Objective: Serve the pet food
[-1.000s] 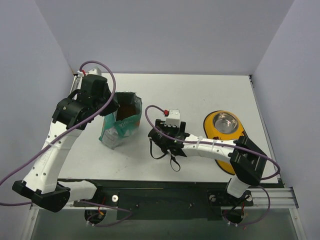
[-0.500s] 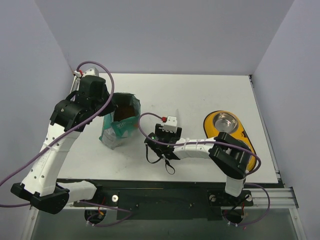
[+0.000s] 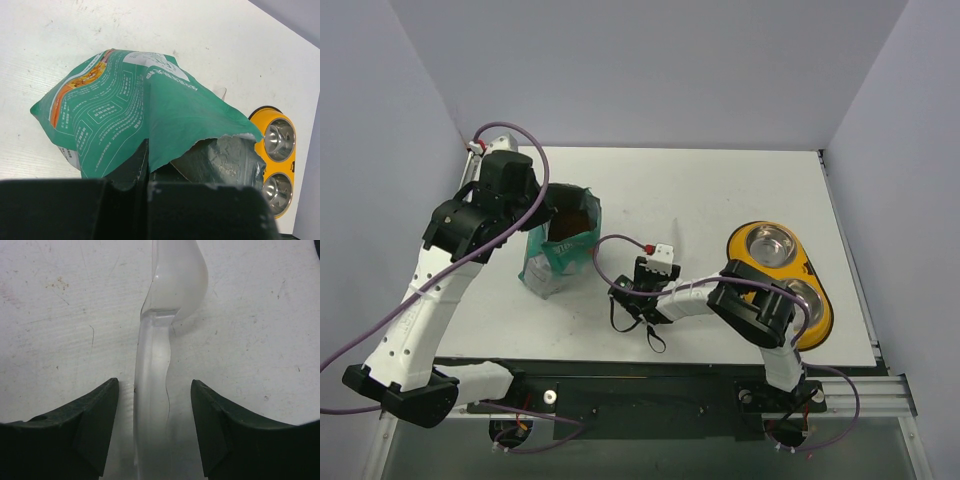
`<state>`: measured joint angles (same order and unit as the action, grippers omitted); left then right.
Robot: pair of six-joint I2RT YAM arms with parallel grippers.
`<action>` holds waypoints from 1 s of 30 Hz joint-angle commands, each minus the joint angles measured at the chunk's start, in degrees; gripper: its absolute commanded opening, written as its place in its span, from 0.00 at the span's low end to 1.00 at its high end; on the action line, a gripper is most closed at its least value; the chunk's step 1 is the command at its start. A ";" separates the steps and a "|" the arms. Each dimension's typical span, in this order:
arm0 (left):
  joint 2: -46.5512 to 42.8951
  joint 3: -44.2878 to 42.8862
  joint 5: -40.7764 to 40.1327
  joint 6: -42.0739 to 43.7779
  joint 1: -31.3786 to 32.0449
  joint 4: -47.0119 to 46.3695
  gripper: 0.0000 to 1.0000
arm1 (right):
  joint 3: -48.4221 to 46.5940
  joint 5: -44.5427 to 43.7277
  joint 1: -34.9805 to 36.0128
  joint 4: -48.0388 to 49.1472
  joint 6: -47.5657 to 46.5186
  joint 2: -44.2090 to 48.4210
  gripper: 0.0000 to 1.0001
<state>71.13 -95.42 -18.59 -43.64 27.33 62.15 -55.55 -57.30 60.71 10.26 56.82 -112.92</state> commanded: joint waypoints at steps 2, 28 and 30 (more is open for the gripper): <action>-0.73 0.32 -1.27 -2.50 0.18 -4.41 0.00 | 2.98 0.86 -2.78 7.02 -2.39 -3.70 0.42; -2.40 7.26 3.82 -3.21 0.18 -5.81 0.00 | 24.52 13.45 -0.94 16.54 -16.04 13.35 0.11; -2.32 7.35 3.39 -2.69 0.18 -5.99 0.00 | 24.26 9.51 -0.77 18.04 -16.47 11.59 0.15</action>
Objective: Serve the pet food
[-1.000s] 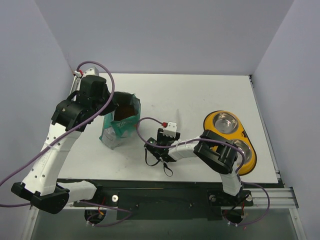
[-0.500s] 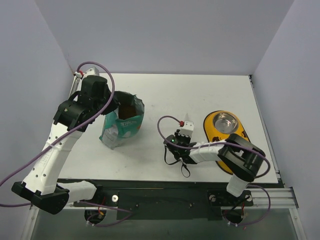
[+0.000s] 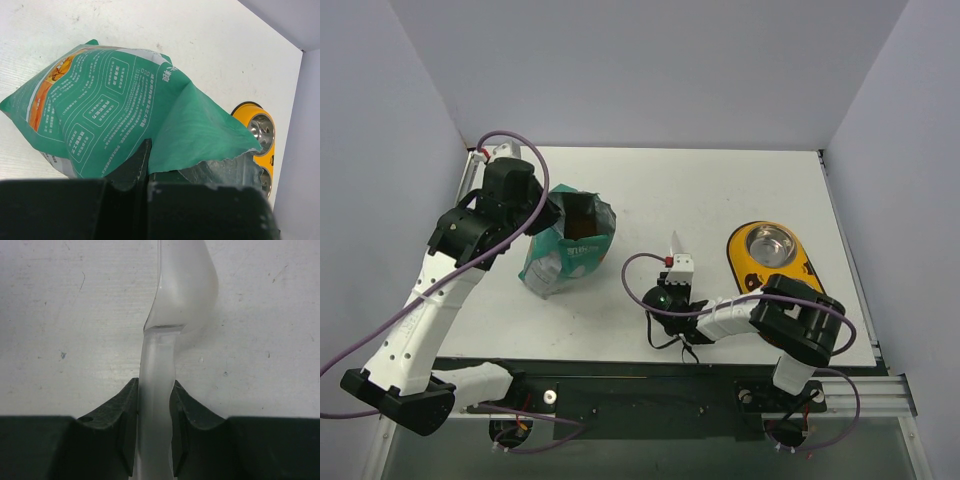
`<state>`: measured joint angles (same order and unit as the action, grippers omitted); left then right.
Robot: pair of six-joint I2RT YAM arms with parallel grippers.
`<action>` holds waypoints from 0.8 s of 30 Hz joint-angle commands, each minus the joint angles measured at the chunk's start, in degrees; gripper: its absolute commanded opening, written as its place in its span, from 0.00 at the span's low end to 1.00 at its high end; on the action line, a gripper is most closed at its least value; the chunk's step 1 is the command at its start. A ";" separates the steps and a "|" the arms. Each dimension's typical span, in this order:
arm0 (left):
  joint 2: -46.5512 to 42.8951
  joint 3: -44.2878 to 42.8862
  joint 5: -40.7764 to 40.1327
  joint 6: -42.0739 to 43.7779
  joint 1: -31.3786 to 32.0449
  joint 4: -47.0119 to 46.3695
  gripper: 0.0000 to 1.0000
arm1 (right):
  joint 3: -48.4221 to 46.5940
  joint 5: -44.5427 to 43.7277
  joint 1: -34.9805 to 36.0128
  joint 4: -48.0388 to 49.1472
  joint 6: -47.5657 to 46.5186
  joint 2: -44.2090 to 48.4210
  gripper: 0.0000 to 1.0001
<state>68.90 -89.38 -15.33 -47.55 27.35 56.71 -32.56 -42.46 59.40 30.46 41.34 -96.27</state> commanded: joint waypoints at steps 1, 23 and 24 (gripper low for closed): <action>-0.09 1.23 0.04 1.41 0.16 -0.63 0.00 | 1.09 -6.40 0.81 -1.55 -1.17 -5.59 0.17; 0.09 2.37 1.71 1.85 0.24 -2.04 0.00 | -0.57 -6.86 1.95 -15.97 2.15 -0.08 0.00; -0.08 2.37 1.71 1.85 0.24 -2.04 0.00 | -1.54 -5.81 2.13 -18.74 2.42 4.20 0.00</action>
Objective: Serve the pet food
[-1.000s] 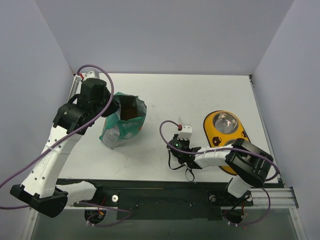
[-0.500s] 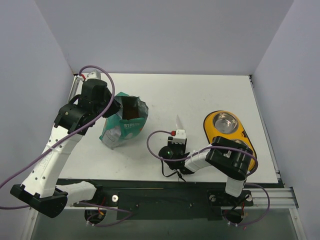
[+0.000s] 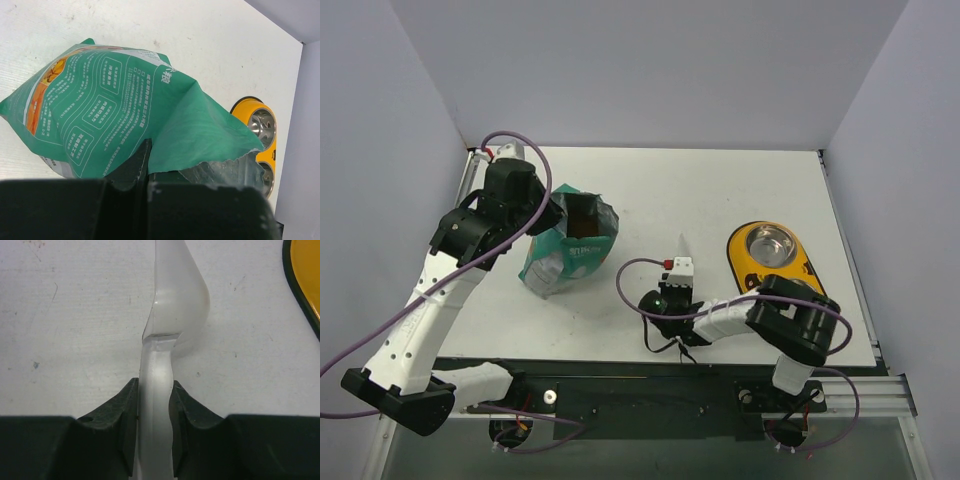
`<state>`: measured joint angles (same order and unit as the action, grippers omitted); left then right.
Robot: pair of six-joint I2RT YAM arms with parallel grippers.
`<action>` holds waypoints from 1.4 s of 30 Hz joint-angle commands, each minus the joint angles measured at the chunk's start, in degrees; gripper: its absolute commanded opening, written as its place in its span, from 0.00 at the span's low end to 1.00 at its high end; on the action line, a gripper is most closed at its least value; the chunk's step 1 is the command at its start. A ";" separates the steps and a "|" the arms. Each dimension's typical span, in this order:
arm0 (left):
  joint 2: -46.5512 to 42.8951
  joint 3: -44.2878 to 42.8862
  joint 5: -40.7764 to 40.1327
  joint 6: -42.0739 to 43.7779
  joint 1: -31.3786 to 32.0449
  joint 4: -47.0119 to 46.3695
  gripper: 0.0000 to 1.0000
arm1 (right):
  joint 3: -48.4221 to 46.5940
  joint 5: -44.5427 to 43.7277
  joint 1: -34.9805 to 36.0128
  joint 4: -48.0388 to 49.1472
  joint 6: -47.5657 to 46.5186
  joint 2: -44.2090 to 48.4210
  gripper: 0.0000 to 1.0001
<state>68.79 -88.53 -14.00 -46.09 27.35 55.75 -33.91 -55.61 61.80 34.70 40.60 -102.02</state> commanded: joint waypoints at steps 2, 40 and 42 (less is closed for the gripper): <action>0.29 0.91 0.55 1.61 0.24 -1.08 0.00 | -2.55 12.80 -0.45 -33.17 4.13 17.44 0.00; 18.13 -24.23 -14.82 2.06 23.36 21.07 0.00 | -75.60 75.39 -8.80 -100.36 -4.65 27.94 0.00; 16.73 -22.84 -15.61 1.44 24.32 20.28 0.00 | -75.86 74.52 -8.98 -100.00 -4.83 26.09 0.00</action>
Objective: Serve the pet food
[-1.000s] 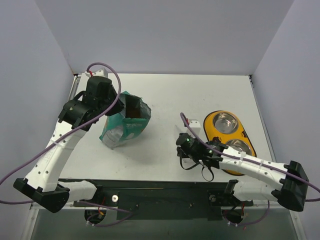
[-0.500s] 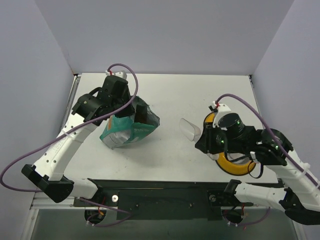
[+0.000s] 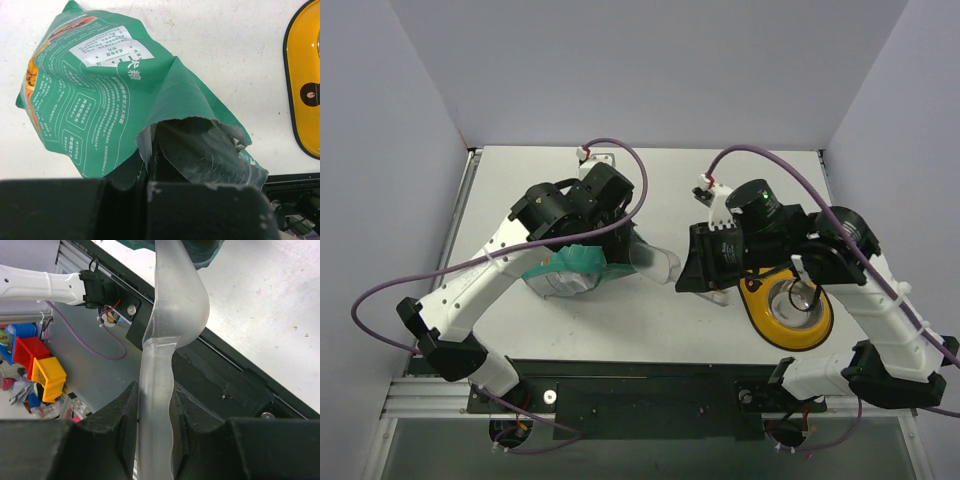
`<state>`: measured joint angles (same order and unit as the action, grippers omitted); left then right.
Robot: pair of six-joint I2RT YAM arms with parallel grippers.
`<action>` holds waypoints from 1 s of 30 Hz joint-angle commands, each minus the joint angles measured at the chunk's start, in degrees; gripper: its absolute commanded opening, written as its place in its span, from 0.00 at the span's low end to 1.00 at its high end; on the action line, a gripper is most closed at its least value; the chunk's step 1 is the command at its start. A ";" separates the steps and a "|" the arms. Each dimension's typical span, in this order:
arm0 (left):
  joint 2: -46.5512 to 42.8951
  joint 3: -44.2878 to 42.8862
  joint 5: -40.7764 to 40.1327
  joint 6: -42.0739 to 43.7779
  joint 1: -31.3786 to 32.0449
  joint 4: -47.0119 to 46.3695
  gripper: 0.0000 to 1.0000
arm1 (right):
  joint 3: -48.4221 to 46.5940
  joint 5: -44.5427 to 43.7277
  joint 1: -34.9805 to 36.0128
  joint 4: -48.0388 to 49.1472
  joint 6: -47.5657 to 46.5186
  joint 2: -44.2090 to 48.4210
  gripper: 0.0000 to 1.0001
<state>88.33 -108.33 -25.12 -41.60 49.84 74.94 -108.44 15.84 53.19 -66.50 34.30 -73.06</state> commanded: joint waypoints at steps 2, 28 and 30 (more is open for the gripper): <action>-5.26 -1.19 -4.32 -3.31 2.54 -0.84 0.00 | -1.77 3.41 -0.54 2.77 1.64 -4.71 0.00; -1.77 -10.93 -16.09 -2.96 3.68 4.95 0.00 | -5.81 6.75 -8.80 21.50 13.33 -22.13 0.00; -0.80 -11.99 -17.32 -2.00 2.89 5.13 0.00 | -5.55 7.19 -8.72 21.41 13.42 -22.74 0.00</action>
<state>87.59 -113.80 -36.86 -44.25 52.82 80.64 -112.99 23.27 44.71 -47.81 46.17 -95.42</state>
